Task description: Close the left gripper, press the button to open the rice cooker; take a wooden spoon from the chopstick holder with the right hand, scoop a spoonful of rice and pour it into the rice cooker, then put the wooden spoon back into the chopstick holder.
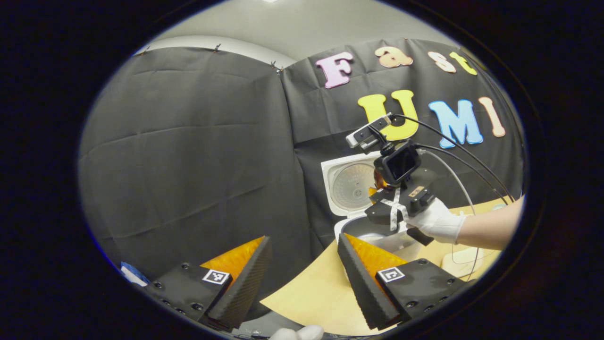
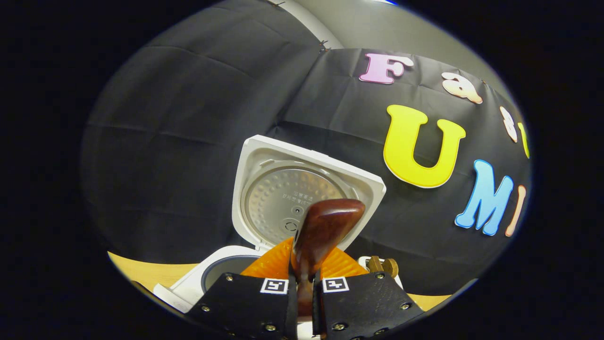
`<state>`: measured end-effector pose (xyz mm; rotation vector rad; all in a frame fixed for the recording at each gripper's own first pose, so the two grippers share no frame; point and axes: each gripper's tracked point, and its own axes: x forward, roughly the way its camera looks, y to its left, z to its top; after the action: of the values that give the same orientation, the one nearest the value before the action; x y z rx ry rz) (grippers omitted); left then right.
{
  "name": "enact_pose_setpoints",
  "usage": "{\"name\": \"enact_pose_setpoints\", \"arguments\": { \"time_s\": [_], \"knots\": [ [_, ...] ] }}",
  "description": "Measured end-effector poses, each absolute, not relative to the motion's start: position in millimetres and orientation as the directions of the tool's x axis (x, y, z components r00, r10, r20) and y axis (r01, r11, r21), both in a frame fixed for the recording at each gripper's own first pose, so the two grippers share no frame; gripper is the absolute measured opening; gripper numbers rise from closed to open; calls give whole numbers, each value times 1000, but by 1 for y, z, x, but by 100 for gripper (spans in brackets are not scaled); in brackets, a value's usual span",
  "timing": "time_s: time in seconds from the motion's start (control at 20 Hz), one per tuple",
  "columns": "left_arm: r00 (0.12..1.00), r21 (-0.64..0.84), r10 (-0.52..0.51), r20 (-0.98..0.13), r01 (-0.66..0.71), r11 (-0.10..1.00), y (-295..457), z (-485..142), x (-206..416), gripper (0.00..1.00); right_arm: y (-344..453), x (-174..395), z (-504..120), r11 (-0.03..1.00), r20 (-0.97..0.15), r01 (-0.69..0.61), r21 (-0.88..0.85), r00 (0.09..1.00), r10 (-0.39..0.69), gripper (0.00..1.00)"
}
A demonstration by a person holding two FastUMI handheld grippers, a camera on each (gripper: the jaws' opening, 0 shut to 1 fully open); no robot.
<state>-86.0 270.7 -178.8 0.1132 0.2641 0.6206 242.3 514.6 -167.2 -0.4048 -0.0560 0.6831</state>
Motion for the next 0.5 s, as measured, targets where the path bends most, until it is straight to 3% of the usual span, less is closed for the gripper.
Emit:
{"name": "enact_pose_setpoints", "arguments": {
  "time_s": [0.25,0.5],
  "knots": [
    [784,160,581,-218,-558,814,268,-178,-80,100,509,241,-167,745,-181,-661,-88,747,640,12],
    [802,151,563,-199,-543,826,260,-170,-73,100,473,253,-142,739,-210,-563,370,724,657,12]
  ]
}}
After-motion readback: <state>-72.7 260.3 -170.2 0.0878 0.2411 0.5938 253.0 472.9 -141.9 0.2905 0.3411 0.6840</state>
